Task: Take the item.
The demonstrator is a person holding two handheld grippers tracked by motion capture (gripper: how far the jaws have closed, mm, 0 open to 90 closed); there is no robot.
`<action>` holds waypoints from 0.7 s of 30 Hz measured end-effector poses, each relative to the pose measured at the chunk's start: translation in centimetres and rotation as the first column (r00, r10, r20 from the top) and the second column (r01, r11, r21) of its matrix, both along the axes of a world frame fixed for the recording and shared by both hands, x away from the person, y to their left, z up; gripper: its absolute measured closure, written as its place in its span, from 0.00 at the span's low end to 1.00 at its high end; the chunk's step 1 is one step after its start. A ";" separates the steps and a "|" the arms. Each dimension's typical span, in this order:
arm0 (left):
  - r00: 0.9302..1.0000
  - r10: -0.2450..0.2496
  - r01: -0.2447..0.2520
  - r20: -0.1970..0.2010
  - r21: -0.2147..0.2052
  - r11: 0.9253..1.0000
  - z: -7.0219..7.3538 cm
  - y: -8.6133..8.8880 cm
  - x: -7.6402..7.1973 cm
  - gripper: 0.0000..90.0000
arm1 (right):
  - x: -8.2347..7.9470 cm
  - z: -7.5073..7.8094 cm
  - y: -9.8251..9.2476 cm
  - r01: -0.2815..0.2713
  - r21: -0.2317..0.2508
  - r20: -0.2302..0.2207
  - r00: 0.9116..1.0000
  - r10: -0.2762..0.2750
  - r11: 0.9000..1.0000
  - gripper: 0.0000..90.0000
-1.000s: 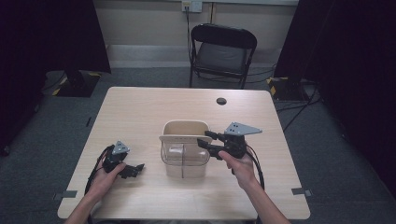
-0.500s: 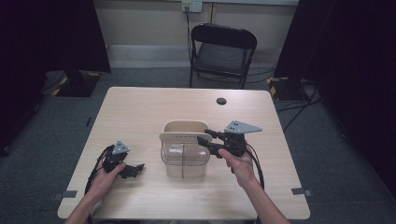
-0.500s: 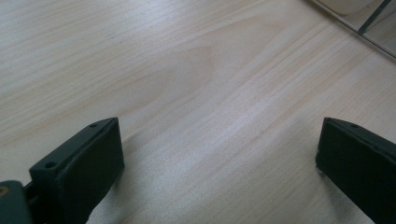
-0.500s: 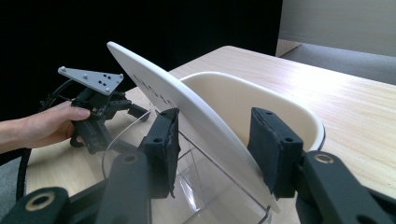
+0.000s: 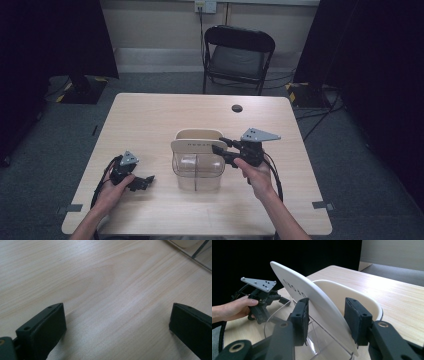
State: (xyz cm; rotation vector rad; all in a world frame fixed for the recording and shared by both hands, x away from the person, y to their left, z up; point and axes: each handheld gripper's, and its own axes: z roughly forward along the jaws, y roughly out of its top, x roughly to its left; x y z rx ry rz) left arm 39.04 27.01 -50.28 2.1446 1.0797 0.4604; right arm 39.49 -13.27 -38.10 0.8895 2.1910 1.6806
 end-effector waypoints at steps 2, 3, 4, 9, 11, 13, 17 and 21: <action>1.000 -0.002 0.002 -0.001 0.002 1.000 0.0 0.0 0.0 0.00 | 0.1 0.0 0.0 -0.001 0.003 0.001 1.000 0.001 1.000 0.63; 1.000 0.000 0.000 0.000 0.000 1.000 0.0 0.0 0.0 0.00 | 0.1 0.0 0.0 0.001 0.004 -0.001 1.000 -0.001 1.000 0.63; 1.000 -0.001 0.001 0.001 -0.001 1.000 0.0 0.0 0.0 0.00 | 0.1 0.0 0.0 -0.001 0.003 0.001 1.000 0.001 1.000 0.63; 1.000 0.000 0.000 0.001 -0.001 1.000 0.0 0.0 0.0 0.00 | 0.2 0.0 -0.1 0.000 0.001 0.001 1.000 0.000 1.000 0.63; 1.000 0.000 0.000 -0.001 -0.001 1.000 0.0 0.0 0.0 0.00 | 0.2 0.0 -0.1 0.001 0.003 0.001 1.000 -0.001 1.000 0.63; 1.000 0.000 0.000 0.001 -0.001 1.000 0.0 0.0 0.0 0.00 | 0.2 0.0 -0.1 0.001 0.001 0.003 1.000 -0.001 1.000 0.63; 1.000 -0.001 0.001 -0.001 0.002 1.000 0.0 0.0 0.0 0.00 | 0.2 0.0 -0.1 0.002 0.001 0.004 1.000 -0.002 1.000 0.63; 1.000 -0.003 0.003 0.000 0.002 1.000 0.0 0.0 0.0 0.00 | 0.1 0.0 -0.1 0.002 0.002 0.005 1.000 -0.002 1.000 0.63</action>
